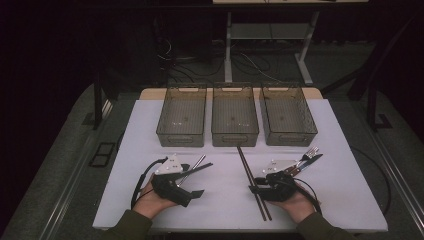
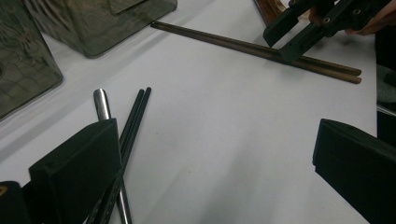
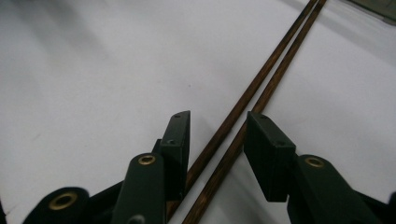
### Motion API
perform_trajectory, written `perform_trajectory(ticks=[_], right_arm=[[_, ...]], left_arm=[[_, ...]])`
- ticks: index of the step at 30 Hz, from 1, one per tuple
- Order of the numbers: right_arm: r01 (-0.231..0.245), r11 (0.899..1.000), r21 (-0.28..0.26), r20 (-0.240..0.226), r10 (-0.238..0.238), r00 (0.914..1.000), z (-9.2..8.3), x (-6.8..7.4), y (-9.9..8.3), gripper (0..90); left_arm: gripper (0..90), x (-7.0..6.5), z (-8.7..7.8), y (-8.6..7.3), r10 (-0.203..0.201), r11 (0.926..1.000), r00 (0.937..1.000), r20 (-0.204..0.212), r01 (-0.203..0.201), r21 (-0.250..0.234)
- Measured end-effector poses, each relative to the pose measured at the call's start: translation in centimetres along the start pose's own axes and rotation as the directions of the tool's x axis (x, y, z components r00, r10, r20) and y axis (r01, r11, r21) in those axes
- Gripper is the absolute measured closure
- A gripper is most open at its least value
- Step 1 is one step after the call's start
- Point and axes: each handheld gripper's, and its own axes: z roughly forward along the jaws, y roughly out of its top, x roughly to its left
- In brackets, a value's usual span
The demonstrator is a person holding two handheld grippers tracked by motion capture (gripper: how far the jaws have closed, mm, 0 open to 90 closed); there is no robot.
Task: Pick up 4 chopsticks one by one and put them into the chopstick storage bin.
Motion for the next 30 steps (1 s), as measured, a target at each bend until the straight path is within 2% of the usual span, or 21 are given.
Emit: perform_trajectory(ticks=[4, 16, 30], right_arm=[[0.0, 1.0, 0.02, 0.015, 0.0, 0.9999, 0.18, 0.03, -0.07, 62.2], [0.029, 0.999, 0.027, 0.054, -0.03, 0.9981, 0.28, 0.3, -0.12, 69.1], [0.015, 0.999, 0.03, 0.049, -0.016, 0.9987, 0.23, 0.23, -0.08, 70.4]], left_arm=[[0.0, 0.06, -0.05, -0.01, 0.001, 1.0, 1.0, -0.001, -0.001, 0.001], [0.0, 0.09, -0.02, -0.01, 0.006, 1.0, 1.0, 0.002, -0.006, 0.007], [0.0, 0.02, 0.04, -0.01, -0.002, 1.0, 1.0, 0.004, 0.002, 0.001]])
